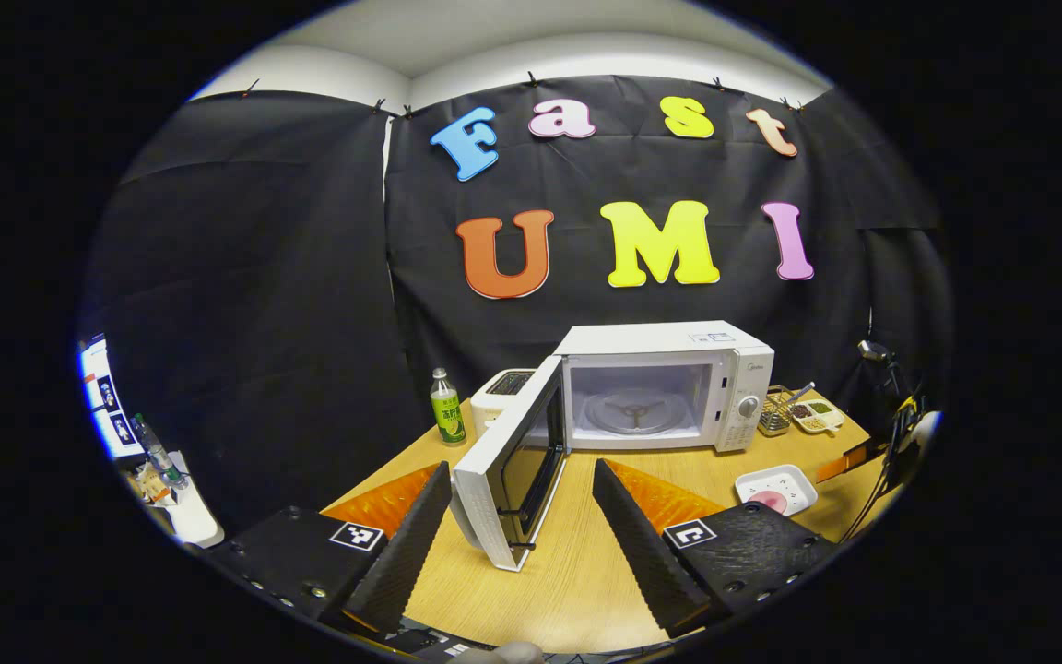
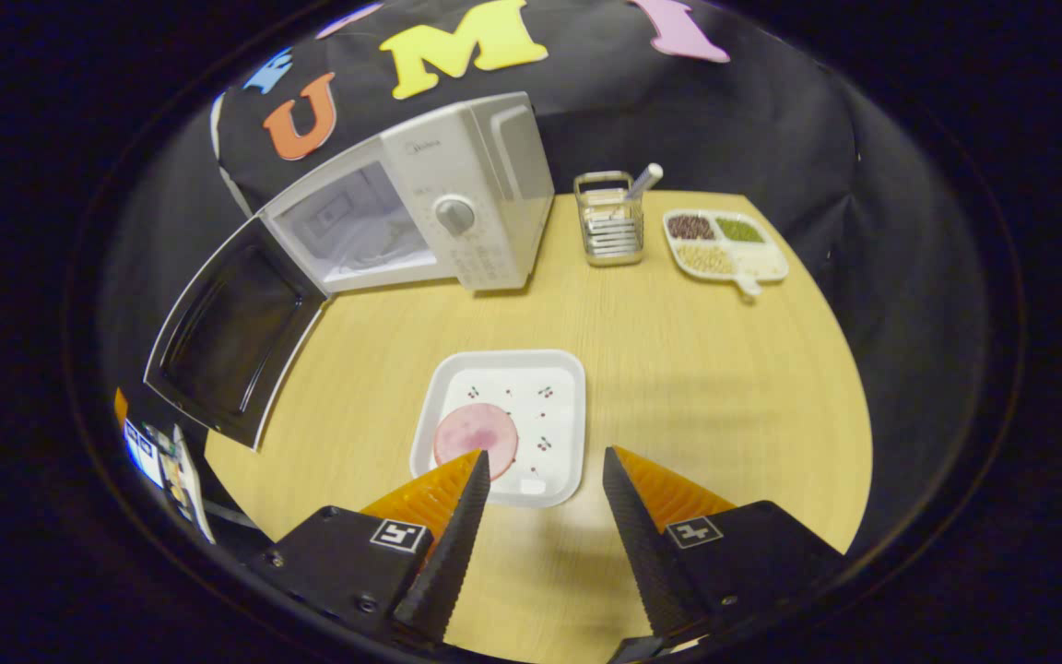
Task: Open the microwave oven with the left hand, put the food in, and close the microwave oven.
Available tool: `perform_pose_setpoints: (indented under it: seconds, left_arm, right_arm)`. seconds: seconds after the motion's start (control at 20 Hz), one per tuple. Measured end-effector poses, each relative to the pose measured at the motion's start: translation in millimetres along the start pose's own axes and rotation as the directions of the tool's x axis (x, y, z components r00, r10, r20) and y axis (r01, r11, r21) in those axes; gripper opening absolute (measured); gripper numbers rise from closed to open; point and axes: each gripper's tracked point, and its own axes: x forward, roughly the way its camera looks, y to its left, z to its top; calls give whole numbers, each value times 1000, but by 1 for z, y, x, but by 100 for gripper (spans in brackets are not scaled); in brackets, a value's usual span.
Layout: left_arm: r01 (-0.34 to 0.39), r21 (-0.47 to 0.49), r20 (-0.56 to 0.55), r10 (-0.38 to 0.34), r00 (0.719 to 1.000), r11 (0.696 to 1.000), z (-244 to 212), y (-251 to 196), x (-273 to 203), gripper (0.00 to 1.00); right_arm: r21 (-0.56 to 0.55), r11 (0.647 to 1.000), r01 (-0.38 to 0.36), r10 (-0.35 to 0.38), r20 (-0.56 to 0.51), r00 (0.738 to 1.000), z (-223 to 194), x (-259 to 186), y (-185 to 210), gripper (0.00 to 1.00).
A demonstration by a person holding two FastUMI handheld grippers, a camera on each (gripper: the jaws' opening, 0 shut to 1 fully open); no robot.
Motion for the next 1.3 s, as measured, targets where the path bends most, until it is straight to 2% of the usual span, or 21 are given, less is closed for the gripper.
perform_pose_setpoints:
  seconds: [0.2, 0.35, 0.4, 0.45, 0.5, 0.55, 0.6, 0.65, 0.7, 0.8, 0.85, 0.9, 1.1, 1.3]
  left_arm:
    - [-72, 41, -4, 72, 997, 997, 17, -1, -12, 94]
    - [-107, 53, -6, 107, 994, 993, 23, -7, -17, 94]
    - [-113, 50, -5, 113, 994, 992, 25, -10, -18, 94]
    - [-116, 42, -5, 117, 993, 992, 26, -14, -19, 94]
    - [-115, 31, -8, 116, 993, 993, 27, -16, -20, 94]
    - [-114, 24, -11, 114, 993, 993, 26, -18, -18, 94]
    - [-121, 26, -9, 121, 993, 992, 27, -17, -19, 94]
    - [-129, 29, -7, 129, 992, 991, 26, -15, -18, 94]
    - [-131, 26, -3, 131, 991, 991, 27, -12, -18, 94]
    - [-131, 21, -7, 131, 991, 991, 26, -9, -15, 94]
    - [-129, 19, -10, 129, 992, 991, 23, -6, -14, 94]
    - [-130, 16, -9, 130, 991, 991, 22, -2, -11, 94]
    - [-134, -14, -16, 133, 991, 991, 16, 15, -2, 94]
    - [-104, -17, -14, 104, 994, 994, 14, 24, 7, 94]
  right_arm:
    - [3, 1000, -1, 1, -74, 997, 2, 34, -25, 72]
    - [48, 997, -63, 70, -154, 986, -10, 45, -19, 66]
    - [52, 996, -76, 84, -161, 983, -10, 46, -17, 54]
    - [43, 996, -84, 90, -172, 981, -9, 49, -18, 52]
    - [48, 995, -85, 93, -201, 975, -13, 46, -16, 61]
    - [60, 994, -94, 105, -216, 971, -12, 46, -12, 56]
    - [78, 992, -102, 119, -252, 960, -19, 47, -8, 55]
    - [90, 992, -93, 113, -254, 961, -17, 45, -7, 45]
    - [89, 993, -82, 104, -280, 954, -20, 47, -12, 42]
    - [117, 993, -23, 55, -281, 958, -22, 49, -21, 25]
    - [148, 989, -4, 47, -289, 956, -20, 50, -23, 9]
    - [180, 984, 5, 49, -290, 956, -22, 48, -21, 5]
    - [264, 965, 7, 70, -282, 957, -22, 47, -18, 4]
    - [400, 914, -69, 157, -193, 969, -19, 41, -5, 4]
